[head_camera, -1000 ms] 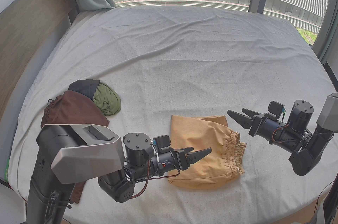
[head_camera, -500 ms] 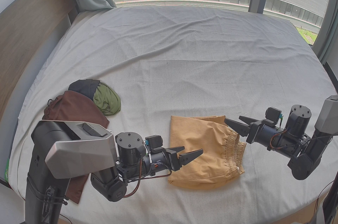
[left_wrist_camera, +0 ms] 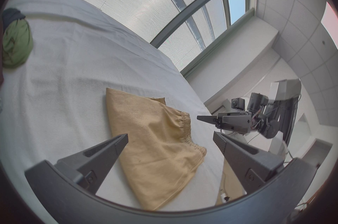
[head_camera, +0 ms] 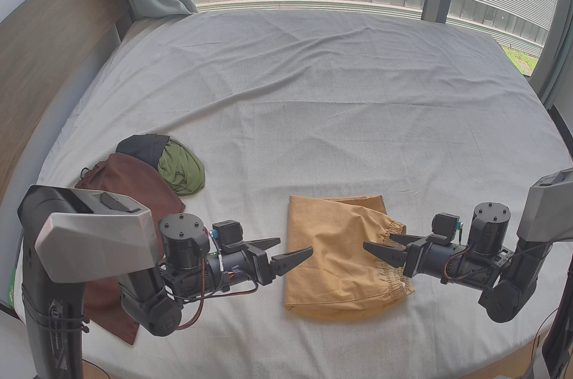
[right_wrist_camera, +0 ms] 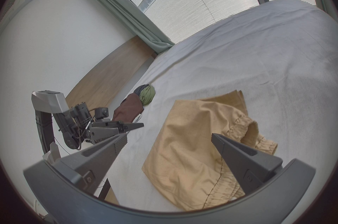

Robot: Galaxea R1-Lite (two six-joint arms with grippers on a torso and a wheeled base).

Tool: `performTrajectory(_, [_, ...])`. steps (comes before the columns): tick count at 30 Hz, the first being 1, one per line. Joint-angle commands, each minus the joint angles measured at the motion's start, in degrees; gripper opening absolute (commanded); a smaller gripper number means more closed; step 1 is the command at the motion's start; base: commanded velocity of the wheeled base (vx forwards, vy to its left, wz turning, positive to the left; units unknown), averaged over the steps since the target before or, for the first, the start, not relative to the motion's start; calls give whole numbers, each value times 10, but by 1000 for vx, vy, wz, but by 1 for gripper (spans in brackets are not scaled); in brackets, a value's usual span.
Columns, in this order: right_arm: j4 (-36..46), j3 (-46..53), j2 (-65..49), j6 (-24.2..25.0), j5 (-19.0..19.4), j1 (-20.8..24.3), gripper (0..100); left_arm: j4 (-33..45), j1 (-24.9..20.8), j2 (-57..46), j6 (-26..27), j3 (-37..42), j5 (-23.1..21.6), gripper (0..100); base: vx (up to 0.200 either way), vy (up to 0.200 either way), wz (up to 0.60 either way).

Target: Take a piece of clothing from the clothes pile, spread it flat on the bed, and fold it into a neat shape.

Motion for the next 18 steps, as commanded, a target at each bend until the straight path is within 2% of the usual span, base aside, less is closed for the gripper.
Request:
performTrajectory(1, [0, 13, 10, -1, 0, 14, 100, -1, 33, -20, 40, 42, -1, 100, 0, 0, 0])
performTrajectory(5, [-1, 18, 19, -2, 0, 18, 100, -1, 60, -25, 83, 56, -2, 100, 0, 0, 0])
performTrajectory(13, [-1, 25, 43, -4, 1, 18, 100, -2, 72, -52, 98, 74, 3, 100, 0, 0, 0])
performTrajectory(18, [-1, 39, 44, -7, 2, 18, 100, -2, 121, -65, 145, 83, -3, 100, 0, 0, 0])
